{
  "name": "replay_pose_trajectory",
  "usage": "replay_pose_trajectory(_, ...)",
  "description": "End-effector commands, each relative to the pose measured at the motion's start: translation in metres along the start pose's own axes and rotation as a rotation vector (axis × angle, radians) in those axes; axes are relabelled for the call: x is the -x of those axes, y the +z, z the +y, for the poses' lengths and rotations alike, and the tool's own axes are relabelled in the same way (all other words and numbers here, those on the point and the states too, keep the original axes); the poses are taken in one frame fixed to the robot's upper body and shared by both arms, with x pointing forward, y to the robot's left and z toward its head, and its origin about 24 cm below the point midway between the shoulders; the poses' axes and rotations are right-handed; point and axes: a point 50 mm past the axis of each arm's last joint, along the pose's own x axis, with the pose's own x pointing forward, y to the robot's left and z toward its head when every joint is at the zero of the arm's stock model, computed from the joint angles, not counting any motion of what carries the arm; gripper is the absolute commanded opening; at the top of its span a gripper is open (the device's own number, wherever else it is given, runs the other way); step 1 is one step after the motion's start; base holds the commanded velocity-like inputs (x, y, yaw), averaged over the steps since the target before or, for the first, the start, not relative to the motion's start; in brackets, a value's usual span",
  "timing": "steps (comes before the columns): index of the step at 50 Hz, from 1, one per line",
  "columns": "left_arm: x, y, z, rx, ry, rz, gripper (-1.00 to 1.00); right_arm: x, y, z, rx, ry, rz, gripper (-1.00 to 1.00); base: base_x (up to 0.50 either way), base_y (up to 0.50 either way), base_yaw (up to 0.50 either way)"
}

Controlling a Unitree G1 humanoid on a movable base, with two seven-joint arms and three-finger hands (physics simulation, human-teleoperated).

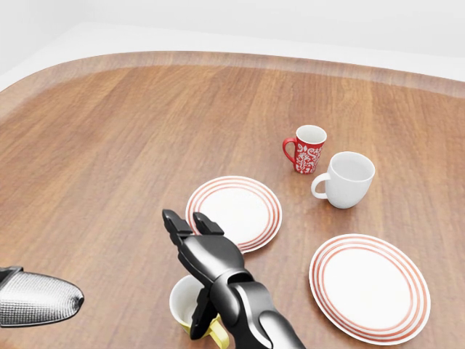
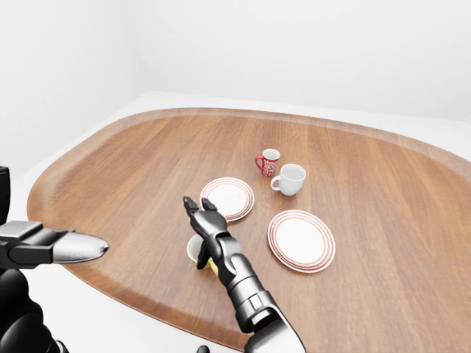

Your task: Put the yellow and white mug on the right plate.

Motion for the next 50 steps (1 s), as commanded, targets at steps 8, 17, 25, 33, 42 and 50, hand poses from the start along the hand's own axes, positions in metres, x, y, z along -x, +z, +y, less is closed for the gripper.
replay_pose_trajectory(8,0.000,0.000,0.000,0.000,-0.001,0.002,1.00,0.000,-0.006,0.004,-0.013,0.026,0.014,1.00,0.00,0.00,0.00)
replay_pose_trajectory(17,0.000,0.001,-0.001,0.000,-0.002,-0.004,1.00,0.000,-0.005,0.002,-0.016,0.036,0.021,1.00,0.00,0.00,0.00)
replay_pose_trajectory(25,0.000,0.001,-0.001,0.002,-0.003,-0.005,1.00,-0.001,-0.005,0.001,-0.026,0.050,0.029,1.00,0.00,0.00,0.00)
replay_pose_trajectory(33,0.000,0.003,-0.001,0.002,-0.002,-0.013,1.00,0.000,-0.003,0.000,-0.037,0.062,0.032,1.00,0.00,0.00,0.00)
replay_pose_trajectory(42,0.000,0.004,-0.001,0.005,-0.004,-0.019,1.00,0.000,-0.006,0.021,-0.043,0.072,0.044,1.00,0.00,0.00,0.00)
replay_pose_trajectory(50,0.000,0.003,-0.001,0.004,-0.004,-0.013,1.00,0.000,-0.010,0.030,-0.040,0.078,0.057,1.00,0.00,0.00,0.00)
